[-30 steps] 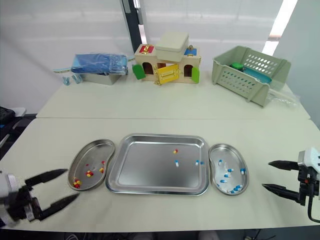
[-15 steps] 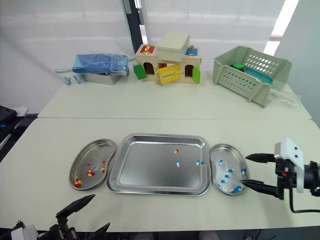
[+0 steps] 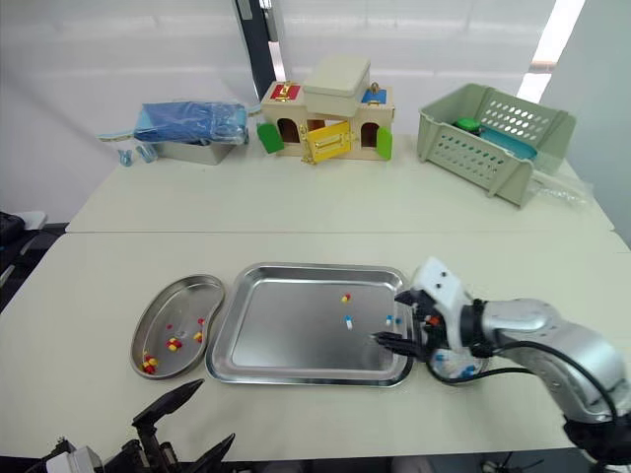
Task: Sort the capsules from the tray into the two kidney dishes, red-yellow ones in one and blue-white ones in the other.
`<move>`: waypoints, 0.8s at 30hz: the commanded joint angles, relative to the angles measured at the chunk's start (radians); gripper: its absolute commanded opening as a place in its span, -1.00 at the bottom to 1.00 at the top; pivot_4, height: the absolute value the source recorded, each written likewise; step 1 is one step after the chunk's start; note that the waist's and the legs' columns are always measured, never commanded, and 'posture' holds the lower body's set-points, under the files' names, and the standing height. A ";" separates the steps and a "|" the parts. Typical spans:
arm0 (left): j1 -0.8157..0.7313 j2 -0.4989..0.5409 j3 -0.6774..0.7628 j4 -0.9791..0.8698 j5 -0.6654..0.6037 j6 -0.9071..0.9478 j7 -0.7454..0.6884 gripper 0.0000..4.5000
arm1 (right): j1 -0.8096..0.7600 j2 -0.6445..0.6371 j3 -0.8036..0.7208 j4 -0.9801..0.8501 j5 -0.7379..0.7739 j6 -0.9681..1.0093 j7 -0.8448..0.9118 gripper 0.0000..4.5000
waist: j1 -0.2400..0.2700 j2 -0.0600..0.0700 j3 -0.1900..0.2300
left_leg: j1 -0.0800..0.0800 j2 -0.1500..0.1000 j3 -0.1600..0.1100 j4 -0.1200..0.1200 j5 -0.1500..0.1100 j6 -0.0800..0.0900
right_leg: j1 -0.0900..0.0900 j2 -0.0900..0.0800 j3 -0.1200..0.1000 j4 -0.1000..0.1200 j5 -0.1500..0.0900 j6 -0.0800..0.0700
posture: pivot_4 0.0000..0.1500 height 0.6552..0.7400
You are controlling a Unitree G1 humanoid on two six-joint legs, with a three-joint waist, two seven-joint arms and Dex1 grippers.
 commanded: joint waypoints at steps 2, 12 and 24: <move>0.008 -0.011 -0.019 -0.016 -0.021 -0.033 0.011 0.98 | -0.053 0.089 0.117 0.008 -0.089 0.041 -0.115 1.00 | -0.001 0.000 0.000 | 0.000 0.000 0.000 0.000 0.000 0.000 | 0.000 0.000 0.000 0.000 0.000 0.000 | 1.00 1.00; 0.009 0.001 -0.036 -0.011 -0.017 -0.059 0.032 0.98 | -0.094 0.203 0.274 0.119 -0.285 -0.008 -0.217 1.00 | -0.009 0.000 0.000 | 0.000 0.000 -0.001 0.000 0.000 0.000 | -0.001 0.000 0.000 0.002 0.000 0.000 | 1.00 1.00; -0.006 0.016 -0.044 0.004 -0.006 -0.075 0.054 1.00 | -0.096 0.228 0.383 0.171 -0.421 -0.076 -0.189 0.29 | -0.011 0.001 -0.001 | 0.001 0.000 -0.001 0.000 0.000 0.000 | -0.001 0.000 -0.001 0.004 0.000 0.000 | 1.00 1.00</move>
